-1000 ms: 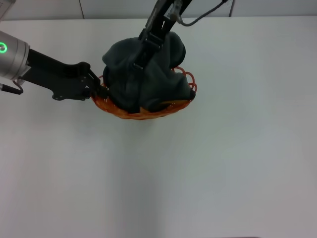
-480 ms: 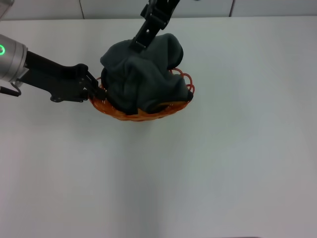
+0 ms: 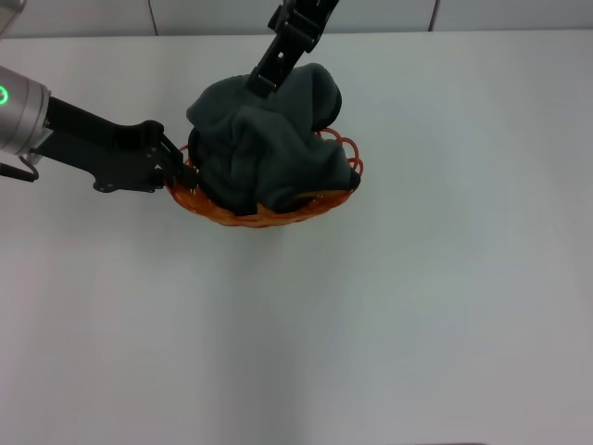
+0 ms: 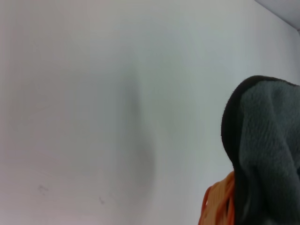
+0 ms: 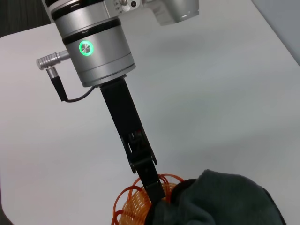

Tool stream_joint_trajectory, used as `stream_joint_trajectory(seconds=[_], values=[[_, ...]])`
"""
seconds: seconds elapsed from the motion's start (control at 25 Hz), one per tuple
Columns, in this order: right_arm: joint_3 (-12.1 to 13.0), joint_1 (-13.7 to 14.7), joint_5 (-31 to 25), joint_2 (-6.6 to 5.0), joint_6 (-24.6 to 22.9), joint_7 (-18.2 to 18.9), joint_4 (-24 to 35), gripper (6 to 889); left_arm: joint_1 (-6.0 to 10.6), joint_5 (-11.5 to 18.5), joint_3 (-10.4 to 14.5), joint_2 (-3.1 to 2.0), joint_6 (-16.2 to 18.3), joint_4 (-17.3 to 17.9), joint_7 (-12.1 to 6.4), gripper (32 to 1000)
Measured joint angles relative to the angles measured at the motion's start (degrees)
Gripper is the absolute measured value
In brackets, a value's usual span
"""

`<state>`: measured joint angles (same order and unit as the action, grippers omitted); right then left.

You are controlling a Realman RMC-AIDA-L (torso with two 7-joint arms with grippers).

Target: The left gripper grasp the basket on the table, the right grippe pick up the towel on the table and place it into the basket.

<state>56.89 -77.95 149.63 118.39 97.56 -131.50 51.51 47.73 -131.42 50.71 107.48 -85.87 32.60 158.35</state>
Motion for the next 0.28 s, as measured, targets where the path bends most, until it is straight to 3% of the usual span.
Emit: stream_joint_trajectory(seconds=[0.28], values=[[-0.02,0.00,0.04,0.00,0.01,-0.05,-0.05,861,-0.01,0.09,0.00,-0.04,0.00,0.00,-0.04,108]])
